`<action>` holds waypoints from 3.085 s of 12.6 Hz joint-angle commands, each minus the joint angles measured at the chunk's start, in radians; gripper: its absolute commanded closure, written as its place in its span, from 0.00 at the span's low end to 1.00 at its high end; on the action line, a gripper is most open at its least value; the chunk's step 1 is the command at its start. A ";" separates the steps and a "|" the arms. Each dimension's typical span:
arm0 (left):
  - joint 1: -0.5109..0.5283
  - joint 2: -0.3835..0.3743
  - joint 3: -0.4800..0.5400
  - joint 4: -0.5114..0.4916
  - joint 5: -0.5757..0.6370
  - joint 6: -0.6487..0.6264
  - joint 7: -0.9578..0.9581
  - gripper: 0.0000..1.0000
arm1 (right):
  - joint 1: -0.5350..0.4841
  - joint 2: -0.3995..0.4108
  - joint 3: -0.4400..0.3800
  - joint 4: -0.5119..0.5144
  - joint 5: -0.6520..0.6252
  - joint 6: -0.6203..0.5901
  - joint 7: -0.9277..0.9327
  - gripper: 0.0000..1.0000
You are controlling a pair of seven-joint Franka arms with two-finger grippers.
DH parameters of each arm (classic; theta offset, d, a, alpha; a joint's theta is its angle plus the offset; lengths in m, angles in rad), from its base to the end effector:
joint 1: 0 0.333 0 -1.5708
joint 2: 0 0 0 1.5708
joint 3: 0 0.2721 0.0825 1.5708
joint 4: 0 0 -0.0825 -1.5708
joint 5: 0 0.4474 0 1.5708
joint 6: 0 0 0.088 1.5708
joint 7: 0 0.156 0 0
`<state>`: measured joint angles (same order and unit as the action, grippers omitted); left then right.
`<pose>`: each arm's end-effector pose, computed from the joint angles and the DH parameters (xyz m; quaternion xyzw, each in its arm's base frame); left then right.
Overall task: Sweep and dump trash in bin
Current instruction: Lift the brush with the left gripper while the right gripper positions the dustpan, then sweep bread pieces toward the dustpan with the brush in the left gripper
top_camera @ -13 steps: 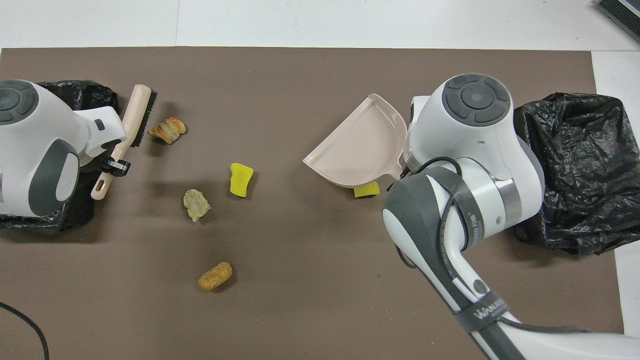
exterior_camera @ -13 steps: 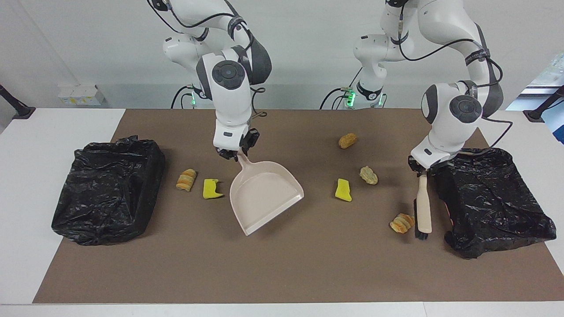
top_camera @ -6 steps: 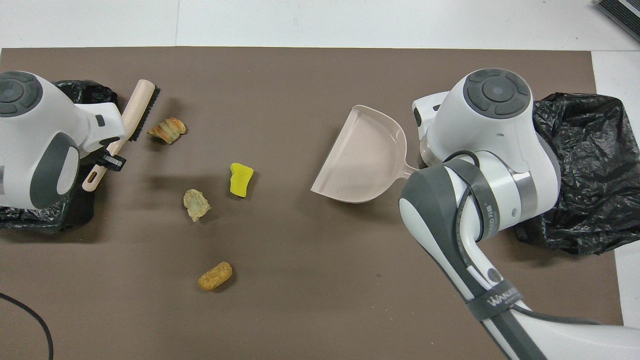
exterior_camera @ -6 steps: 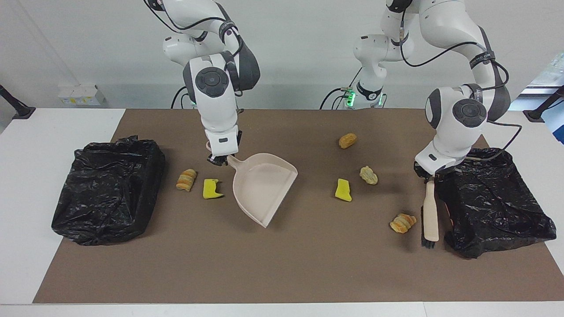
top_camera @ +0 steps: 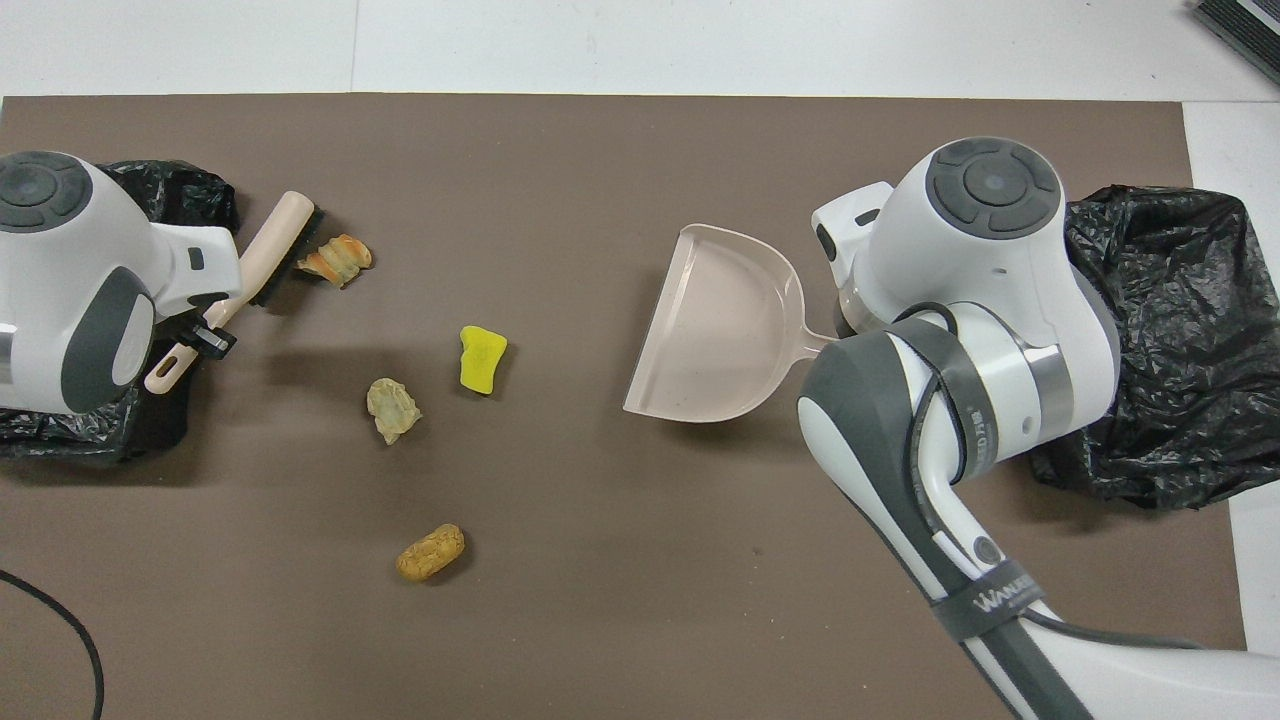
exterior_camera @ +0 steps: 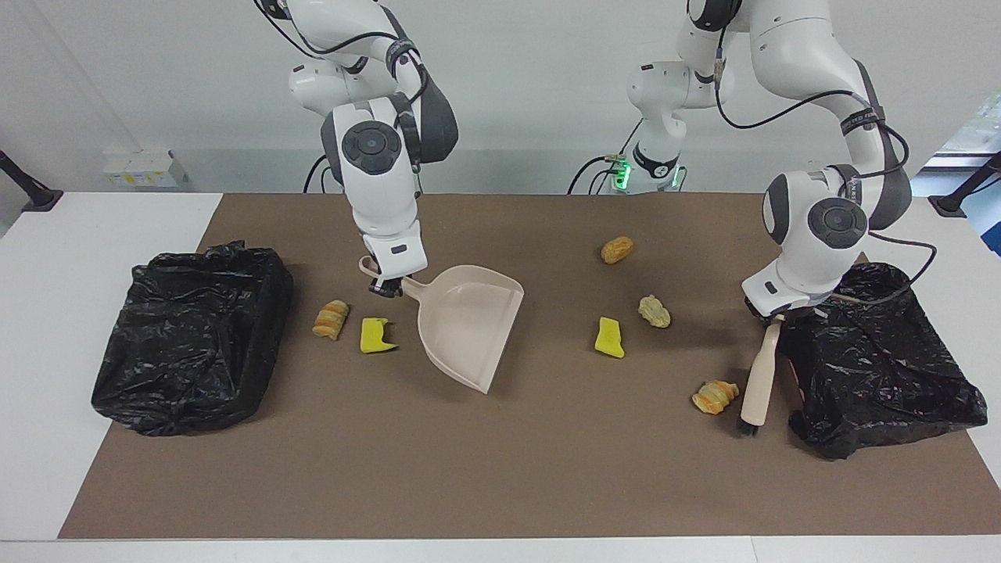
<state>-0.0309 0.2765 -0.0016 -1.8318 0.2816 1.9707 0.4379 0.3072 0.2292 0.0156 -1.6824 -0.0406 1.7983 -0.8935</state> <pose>0.6488 0.0093 0.2511 -0.9458 0.2918 0.0918 0.1087 0.6289 0.2044 0.3426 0.8161 0.5749 -0.0593 0.0011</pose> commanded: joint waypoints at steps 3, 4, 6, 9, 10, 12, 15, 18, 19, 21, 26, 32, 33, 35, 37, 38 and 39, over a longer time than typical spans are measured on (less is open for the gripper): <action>-0.004 -0.043 -0.012 -0.024 -0.126 -0.157 0.091 1.00 | 0.009 -0.073 0.007 -0.199 -0.033 0.196 -0.130 1.00; -0.020 -0.048 -0.017 -0.032 -0.134 -0.197 0.090 1.00 | 0.029 -0.070 0.007 -0.209 -0.059 0.208 -0.130 1.00; -0.069 -0.088 -0.017 -0.082 -0.174 -0.252 0.085 1.00 | 0.100 -0.061 0.007 -0.212 -0.161 0.208 -0.110 1.00; -0.124 -0.176 -0.017 -0.196 -0.226 -0.263 0.062 1.00 | 0.141 -0.065 0.007 -0.212 -0.214 0.181 -0.021 1.00; -0.138 -0.216 -0.017 -0.213 -0.226 -0.271 0.026 1.00 | 0.153 -0.062 0.007 -0.214 -0.223 0.179 -0.012 1.00; -0.144 -0.258 -0.017 -0.213 -0.228 -0.303 -0.034 1.00 | 0.174 -0.044 0.007 -0.212 -0.246 0.184 0.028 1.00; -0.146 -0.309 -0.014 -0.225 -0.228 -0.343 -0.207 1.00 | 0.188 -0.027 0.007 -0.210 -0.255 0.193 0.031 1.00; -0.146 -0.376 -0.012 -0.338 -0.228 -0.303 -0.475 1.00 | 0.187 -0.027 0.007 -0.211 -0.255 0.193 0.031 1.00; -0.146 -0.399 -0.012 -0.377 -0.228 -0.277 -0.563 1.00 | 0.187 -0.025 0.009 -0.210 -0.257 0.193 0.031 1.00; -0.147 -0.439 -0.015 -0.441 -0.228 -0.251 -0.715 1.00 | 0.187 -0.025 0.009 -0.210 -0.257 0.193 0.031 1.00; -0.201 -0.465 -0.017 -0.495 -0.301 -0.224 -0.927 1.00 | 0.187 -0.024 0.007 -0.207 -0.257 0.194 0.031 1.00; -0.329 -0.321 -0.018 -0.448 -0.424 0.026 -0.845 1.00 | 0.187 -0.024 0.007 -0.209 -0.257 0.194 0.031 1.00; -0.337 -0.318 -0.018 -0.448 -0.468 0.058 -0.805 1.00 | 0.187 -0.024 0.009 -0.209 -0.257 0.194 0.031 1.00; -0.383 -0.315 -0.018 -0.448 -0.507 0.098 -0.690 1.00 | 0.185 -0.024 0.009 -0.209 -0.257 0.194 0.030 1.00; -0.438 -0.316 -0.018 -0.446 -0.509 0.106 -0.616 1.00 | 0.187 -0.024 0.009 -0.207 -0.257 0.194 0.031 1.00; -0.476 -0.316 -0.018 -0.442 -0.515 0.115 -0.610 1.00 | 0.187 -0.024 0.009 -0.207 -0.257 0.194 0.031 1.00; -0.510 -0.319 -0.018 -0.440 -0.538 0.114 -0.608 1.00 | 0.187 -0.024 0.009 -0.207 -0.257 0.194 0.031 1.00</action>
<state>-0.4732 -0.0416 -0.0347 -2.2820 -0.2242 2.0702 -0.1997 0.4906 0.2042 0.0194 -1.8783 -0.2751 1.9803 -0.8910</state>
